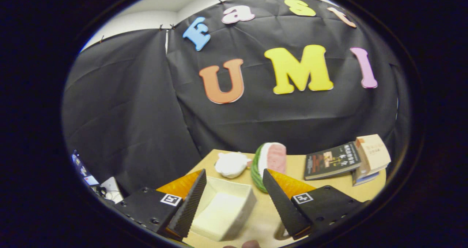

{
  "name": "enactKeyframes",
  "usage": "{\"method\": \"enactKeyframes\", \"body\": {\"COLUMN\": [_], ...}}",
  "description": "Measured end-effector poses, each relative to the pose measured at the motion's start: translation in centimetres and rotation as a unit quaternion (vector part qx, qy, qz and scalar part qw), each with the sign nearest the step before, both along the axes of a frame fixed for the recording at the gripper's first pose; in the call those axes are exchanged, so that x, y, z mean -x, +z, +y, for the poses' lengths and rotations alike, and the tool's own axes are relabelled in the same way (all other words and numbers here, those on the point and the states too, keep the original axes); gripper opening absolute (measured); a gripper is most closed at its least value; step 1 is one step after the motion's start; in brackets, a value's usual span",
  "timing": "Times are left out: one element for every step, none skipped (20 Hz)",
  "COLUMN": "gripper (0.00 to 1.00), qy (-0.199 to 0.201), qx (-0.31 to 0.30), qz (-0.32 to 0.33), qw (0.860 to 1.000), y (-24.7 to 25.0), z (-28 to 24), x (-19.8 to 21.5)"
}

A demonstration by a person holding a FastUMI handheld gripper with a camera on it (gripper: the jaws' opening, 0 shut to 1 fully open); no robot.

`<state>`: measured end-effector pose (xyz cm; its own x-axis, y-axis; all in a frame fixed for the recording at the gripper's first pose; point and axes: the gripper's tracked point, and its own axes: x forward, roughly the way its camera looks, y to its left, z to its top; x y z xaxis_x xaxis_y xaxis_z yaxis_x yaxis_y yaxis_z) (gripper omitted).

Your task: Open the storage box then place both shoes into the box .Put the left shoe in first, then the right shoe, with the right side of both shoes facing outward in a uniform manner.

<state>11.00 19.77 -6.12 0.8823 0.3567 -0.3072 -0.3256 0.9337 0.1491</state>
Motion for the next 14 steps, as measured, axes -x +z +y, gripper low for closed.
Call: {"method": "enactKeyframes", "body": {"gripper": [0.94, 0.94, 0.94, 0.94, 0.94, 0.94, 0.94, 0.94, 0.94, 0.94, 0.94, 0.94, 0.90, 0.86], "qy": [-0.014, -0.030, -0.044, -0.059, -0.072, -0.085, -0.095, -0.101, -0.100, -0.097, -0.096, -0.091, -0.089, -0.086], "qx": [0.012, 0.026, 0.036, 0.046, 0.055, 0.063, 0.073, 0.085, 0.097, 0.107, 0.118, 0.128, 0.138, 0.143], "qz": [0.001, 0.005, 0.010, 0.019, 0.029, 0.045, 0.062, 0.084, 0.107, 0.127, 0.145, 0.163, 0.179, 0.193], "qw": [1.000, 0.999, 0.998, 0.997, 0.995, 0.993, 0.991, 0.988, 0.985, 0.981, 0.978, 0.974, 0.970, 0.967], "y": [-0.6, -1.5, -2.4, -3.7, -5.4, -7.1, -9.2, -11.6, -13.8, -15.9, -17.9, -19.5, -20.7, -21.7], "z": [-1.9, -4.4, -6.3, -8.4, -10.4, -11.9, -13.0, -13.8, -14.3, -14.5, -14.8, -15.0, -15.3, -15.4], "x": [-0.1, -0.1, -0.1, 0.0, 0.2, 0.3, 0.4, 0.7, 1.0, 1.2, 1.3, 1.8, 2.4, 2.5]}}
